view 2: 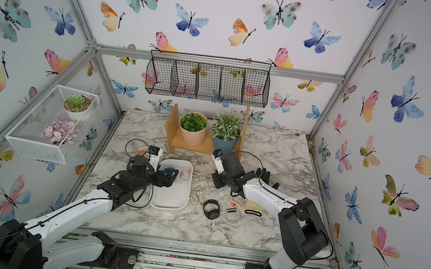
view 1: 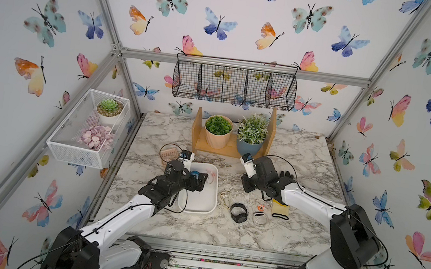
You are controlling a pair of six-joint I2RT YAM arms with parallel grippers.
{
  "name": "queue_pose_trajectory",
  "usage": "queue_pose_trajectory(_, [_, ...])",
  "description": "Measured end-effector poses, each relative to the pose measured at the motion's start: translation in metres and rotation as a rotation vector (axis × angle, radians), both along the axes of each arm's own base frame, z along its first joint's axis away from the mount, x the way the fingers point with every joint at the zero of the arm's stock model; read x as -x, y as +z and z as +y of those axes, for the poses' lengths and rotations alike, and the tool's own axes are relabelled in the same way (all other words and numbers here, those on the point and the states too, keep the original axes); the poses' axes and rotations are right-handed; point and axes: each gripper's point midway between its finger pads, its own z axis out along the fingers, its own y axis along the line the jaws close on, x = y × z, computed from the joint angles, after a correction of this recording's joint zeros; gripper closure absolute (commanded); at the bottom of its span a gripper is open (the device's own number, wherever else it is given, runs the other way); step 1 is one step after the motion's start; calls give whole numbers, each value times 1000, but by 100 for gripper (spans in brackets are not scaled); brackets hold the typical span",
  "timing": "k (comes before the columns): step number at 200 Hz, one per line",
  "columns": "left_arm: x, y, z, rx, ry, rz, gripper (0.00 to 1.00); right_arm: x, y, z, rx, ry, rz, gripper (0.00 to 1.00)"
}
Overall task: Put the watch into the storage box
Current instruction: Pick up the watch at the center of the board, then place the watch in the storage box.
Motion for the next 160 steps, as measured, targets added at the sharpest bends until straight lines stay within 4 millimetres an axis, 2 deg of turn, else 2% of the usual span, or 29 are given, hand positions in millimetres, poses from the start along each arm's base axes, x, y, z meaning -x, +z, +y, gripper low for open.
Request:
queue_pose_trajectory(28, [-9, -1, 27, 12, 100, 27, 1, 19, 15, 34, -46, 113, -27, 98])
queue_pose_trajectory(52, [-15, -2, 54, 27, 201, 44, 1, 45, 26, 71, -69, 241, -50, 98])
queue_pose_trajectory(74, [-17, 0, 70, 46, 261, 50, 2, 69, 31, 108, -96, 353, -66, 98])
queue_pose_trajectory(93, [-18, 2, 82, 54, 310, 47, 2, 89, 24, 133, -107, 435, -57, 98])
queue_pose_trajectory(112, [-19, 4, 90, 63, 342, 42, 2, 104, 8, 154, -97, 499, -37, 98])
queue_pose_trajectory(133, [-20, 4, 98, 71, 369, 44, 2, 112, -10, 173, -78, 541, -19, 98])
queue_pose_trajectory(160, [-21, 2, 105, 77, 394, 48, 1, 112, -29, 192, -64, 563, -6, 98])
